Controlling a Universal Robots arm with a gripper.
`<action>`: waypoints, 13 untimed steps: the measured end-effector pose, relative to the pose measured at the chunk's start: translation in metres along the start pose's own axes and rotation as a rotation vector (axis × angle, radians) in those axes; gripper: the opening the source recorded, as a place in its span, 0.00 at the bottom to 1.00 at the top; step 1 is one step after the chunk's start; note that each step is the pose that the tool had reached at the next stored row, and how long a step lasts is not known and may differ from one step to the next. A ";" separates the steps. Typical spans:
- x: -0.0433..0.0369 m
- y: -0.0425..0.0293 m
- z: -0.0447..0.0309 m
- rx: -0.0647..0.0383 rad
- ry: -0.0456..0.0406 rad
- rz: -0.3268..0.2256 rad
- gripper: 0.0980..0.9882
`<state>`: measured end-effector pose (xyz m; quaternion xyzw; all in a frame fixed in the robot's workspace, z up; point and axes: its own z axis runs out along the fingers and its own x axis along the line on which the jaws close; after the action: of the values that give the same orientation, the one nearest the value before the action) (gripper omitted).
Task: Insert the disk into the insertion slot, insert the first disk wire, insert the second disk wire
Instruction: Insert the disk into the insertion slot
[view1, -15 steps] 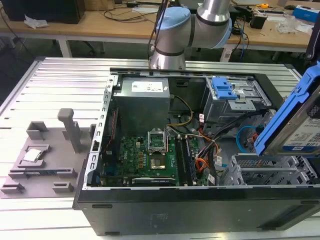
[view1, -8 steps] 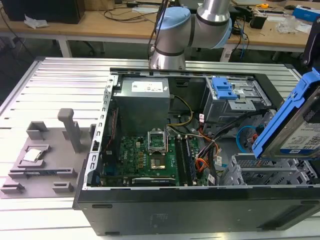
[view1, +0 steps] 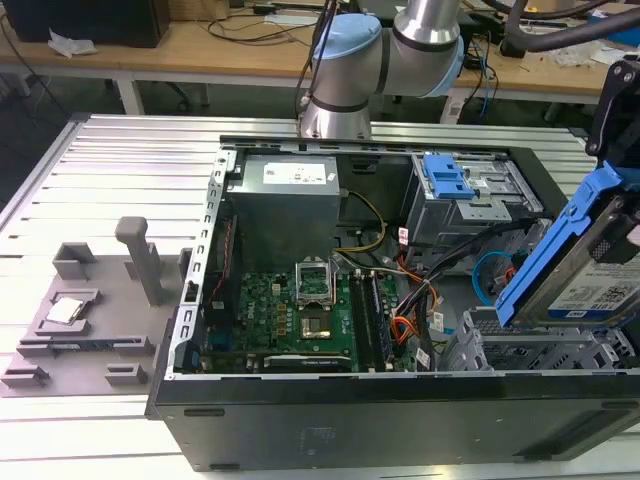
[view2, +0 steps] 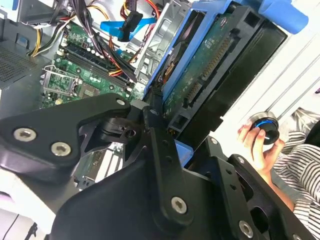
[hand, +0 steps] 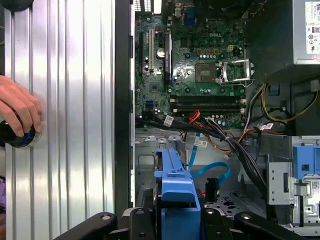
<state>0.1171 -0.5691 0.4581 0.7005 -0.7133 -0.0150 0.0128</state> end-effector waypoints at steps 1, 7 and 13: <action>-0.0021 0.0008 0.0035 0.000 -0.0022 -0.001 0.30; -0.0065 0.0015 0.0161 0.000 -0.0031 -0.014 0.30; -0.0083 0.0027 0.0332 0.000 -0.0035 -0.019 0.30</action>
<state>0.1132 -0.5606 0.4250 0.7074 -0.7065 -0.0164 0.0115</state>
